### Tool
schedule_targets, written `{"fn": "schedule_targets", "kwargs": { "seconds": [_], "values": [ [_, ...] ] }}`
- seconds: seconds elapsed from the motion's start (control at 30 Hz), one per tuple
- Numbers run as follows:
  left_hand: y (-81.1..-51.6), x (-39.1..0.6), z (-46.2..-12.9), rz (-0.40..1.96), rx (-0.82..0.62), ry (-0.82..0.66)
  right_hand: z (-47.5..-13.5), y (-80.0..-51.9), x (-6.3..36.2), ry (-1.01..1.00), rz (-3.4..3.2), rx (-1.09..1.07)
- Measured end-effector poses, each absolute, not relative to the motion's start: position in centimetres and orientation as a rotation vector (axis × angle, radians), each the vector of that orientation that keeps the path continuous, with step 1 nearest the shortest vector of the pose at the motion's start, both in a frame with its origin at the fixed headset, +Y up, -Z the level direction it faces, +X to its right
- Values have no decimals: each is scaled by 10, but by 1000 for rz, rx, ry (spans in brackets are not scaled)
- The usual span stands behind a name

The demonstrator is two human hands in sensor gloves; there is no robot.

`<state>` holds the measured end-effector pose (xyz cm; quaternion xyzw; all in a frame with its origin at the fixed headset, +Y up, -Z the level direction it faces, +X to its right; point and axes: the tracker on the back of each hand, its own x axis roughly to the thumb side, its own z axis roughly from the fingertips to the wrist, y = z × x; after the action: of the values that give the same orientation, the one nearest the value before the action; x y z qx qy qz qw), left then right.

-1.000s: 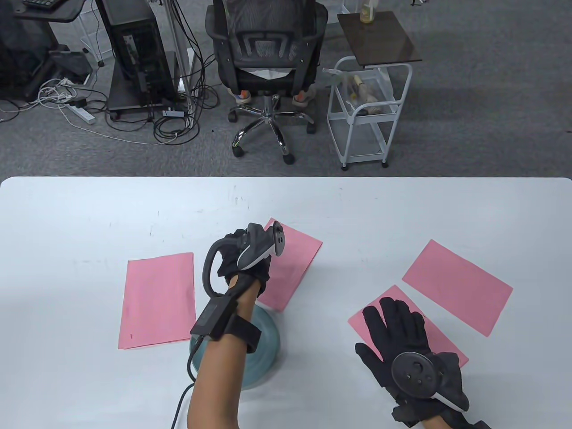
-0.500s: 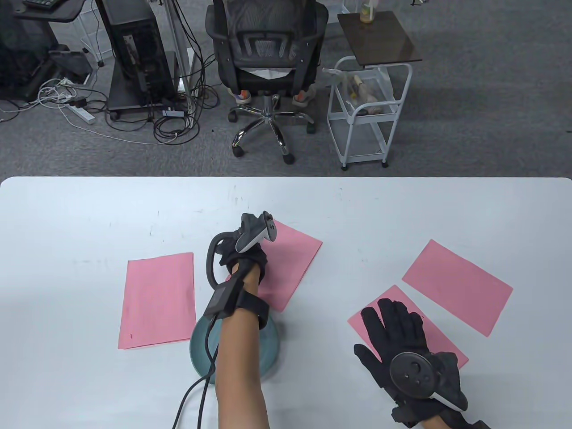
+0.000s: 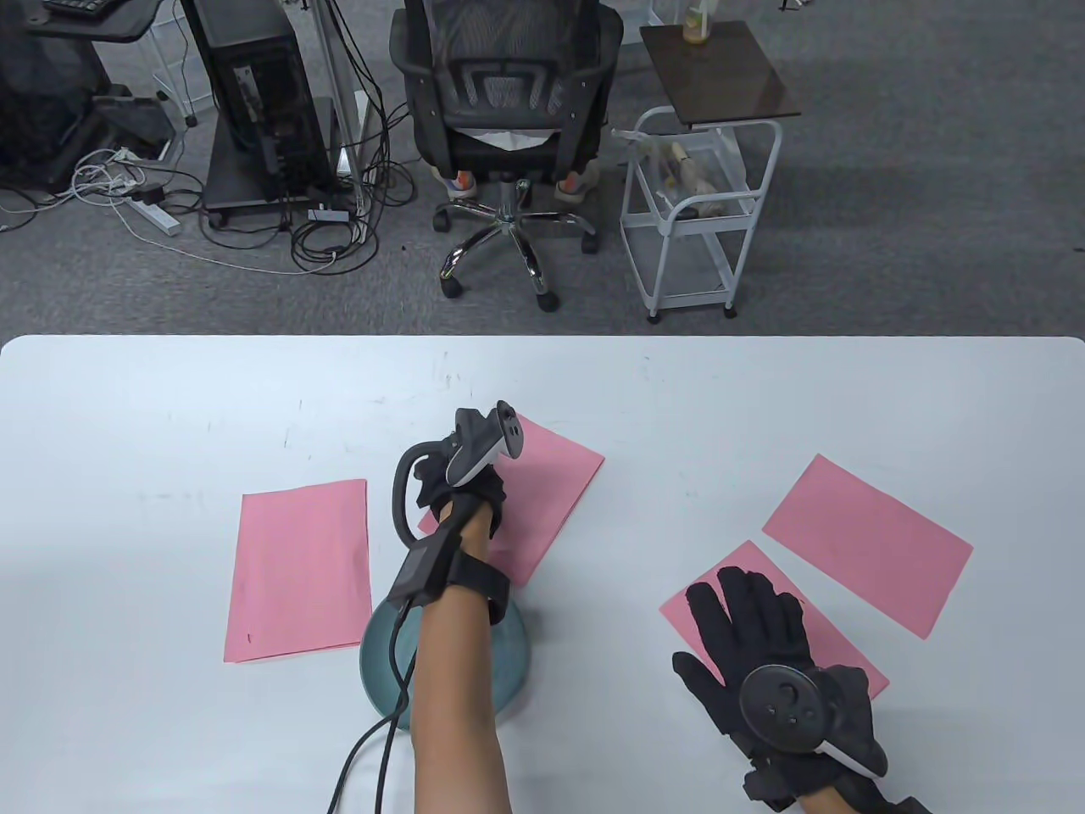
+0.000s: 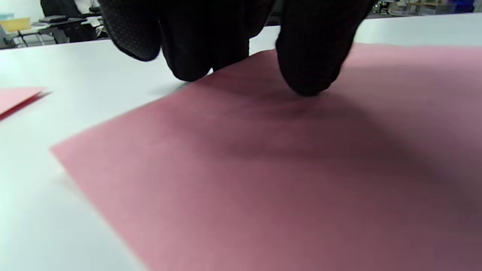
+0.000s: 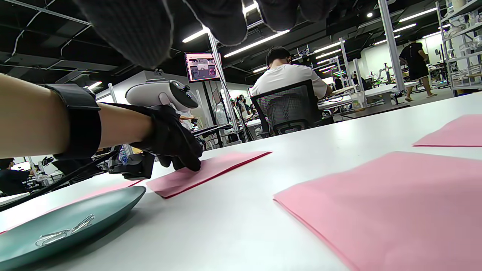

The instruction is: Pinch and push to attach paper clips

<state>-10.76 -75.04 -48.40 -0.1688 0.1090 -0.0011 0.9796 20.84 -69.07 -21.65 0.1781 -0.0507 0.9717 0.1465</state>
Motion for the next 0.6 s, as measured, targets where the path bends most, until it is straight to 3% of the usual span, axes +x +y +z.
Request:
{"fn": "schedule_targets", "kwargs": {
  "seconds": [0.6],
  "values": [
    [-750, -124, -483, 194, -261, 282, -217, -691, 207, -136, 2804, 521]
  ]
}}
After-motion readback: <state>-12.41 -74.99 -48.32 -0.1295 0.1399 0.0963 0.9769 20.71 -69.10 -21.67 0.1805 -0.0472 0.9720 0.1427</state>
